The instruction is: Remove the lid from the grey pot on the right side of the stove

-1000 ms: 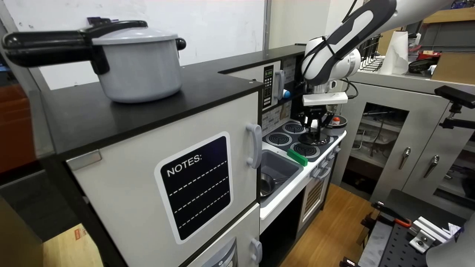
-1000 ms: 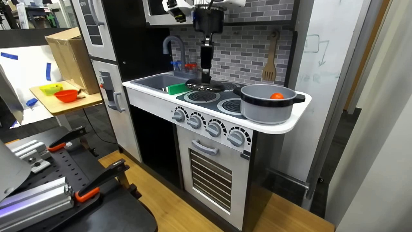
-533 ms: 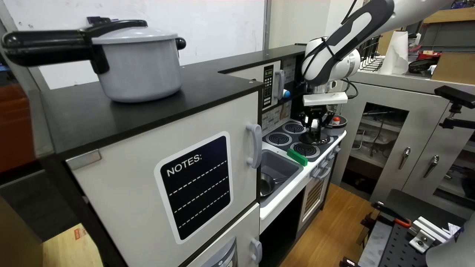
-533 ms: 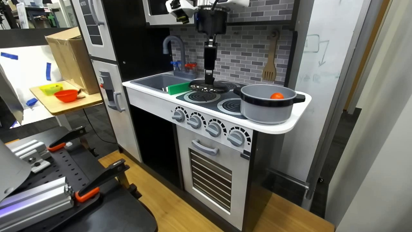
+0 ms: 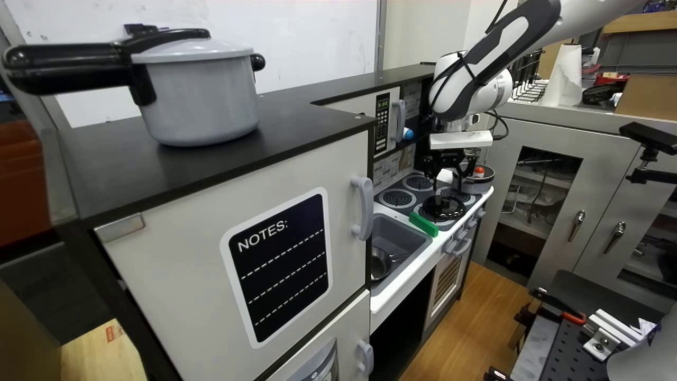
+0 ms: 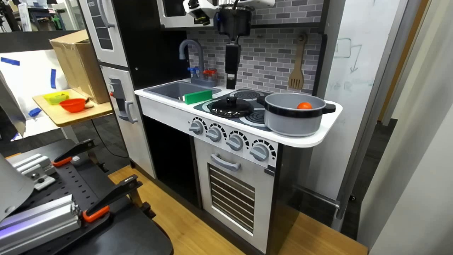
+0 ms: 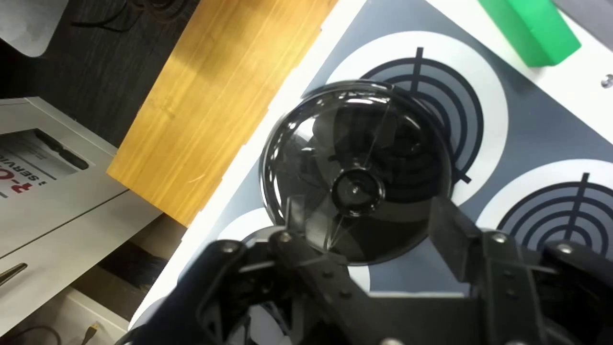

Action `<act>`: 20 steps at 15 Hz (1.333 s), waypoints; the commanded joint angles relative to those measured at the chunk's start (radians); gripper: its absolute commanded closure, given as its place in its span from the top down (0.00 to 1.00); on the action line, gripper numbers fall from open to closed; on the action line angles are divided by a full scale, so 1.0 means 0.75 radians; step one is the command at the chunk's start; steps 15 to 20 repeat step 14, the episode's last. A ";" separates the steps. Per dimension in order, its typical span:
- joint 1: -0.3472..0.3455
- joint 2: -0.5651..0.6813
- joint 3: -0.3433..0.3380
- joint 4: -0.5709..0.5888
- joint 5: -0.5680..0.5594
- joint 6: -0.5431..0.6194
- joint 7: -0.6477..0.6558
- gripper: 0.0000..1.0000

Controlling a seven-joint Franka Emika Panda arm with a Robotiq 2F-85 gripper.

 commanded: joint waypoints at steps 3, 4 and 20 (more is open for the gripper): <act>0.001 0.003 -0.001 0.032 0.000 -0.004 0.028 0.88; 0.002 0.004 -0.001 0.029 0.000 -0.004 0.028 0.96; 0.002 0.004 -0.001 0.026 0.000 -0.004 0.028 1.00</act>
